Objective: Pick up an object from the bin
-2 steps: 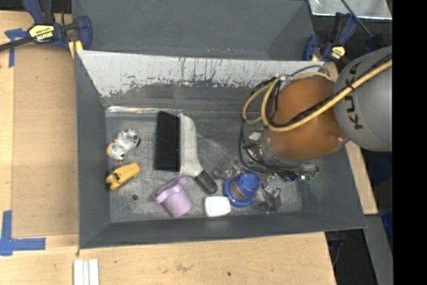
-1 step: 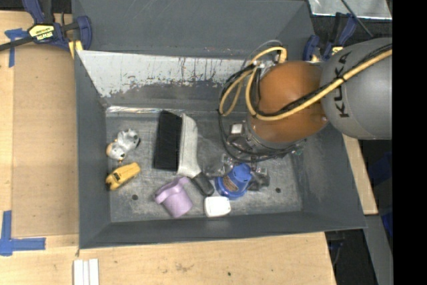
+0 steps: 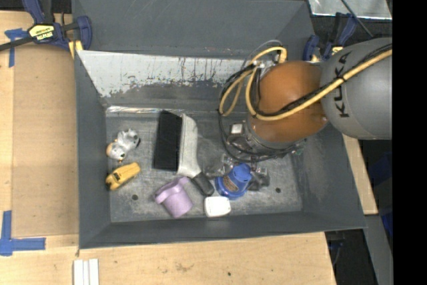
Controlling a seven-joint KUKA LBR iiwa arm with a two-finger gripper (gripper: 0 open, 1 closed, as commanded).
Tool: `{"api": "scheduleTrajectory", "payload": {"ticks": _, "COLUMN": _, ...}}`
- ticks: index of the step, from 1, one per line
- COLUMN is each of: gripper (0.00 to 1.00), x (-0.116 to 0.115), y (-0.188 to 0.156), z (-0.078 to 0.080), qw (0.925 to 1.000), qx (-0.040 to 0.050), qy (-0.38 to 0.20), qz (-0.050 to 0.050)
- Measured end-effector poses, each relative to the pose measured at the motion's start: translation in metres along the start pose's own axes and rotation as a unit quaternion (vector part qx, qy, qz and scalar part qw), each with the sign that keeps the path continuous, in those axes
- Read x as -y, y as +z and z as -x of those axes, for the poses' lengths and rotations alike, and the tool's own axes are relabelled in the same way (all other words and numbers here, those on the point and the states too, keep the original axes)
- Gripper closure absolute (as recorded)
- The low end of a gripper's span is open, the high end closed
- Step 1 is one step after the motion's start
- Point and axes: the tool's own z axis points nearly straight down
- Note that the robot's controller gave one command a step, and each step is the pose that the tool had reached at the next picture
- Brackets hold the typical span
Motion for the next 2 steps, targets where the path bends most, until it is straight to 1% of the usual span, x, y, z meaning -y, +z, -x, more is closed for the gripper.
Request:
{"api": "scheduleTrajectory", "payload": {"ticks": 1, "gripper": 1.00, "x": 0.012, "y": -0.003, "z": -0.013, "qw": 0.9995, "qx": 0.0041, "qy": -0.030, "qz": -0.002}}
{"api": "scheduleTrajectory", "payload": {"ticks": 2, "gripper": 1.00, "x": 0.077, "y": -0.003, "z": -0.022, "qw": 0.9960, "qx": 0.0014, "qy": -0.090, "qz": 0.000}}
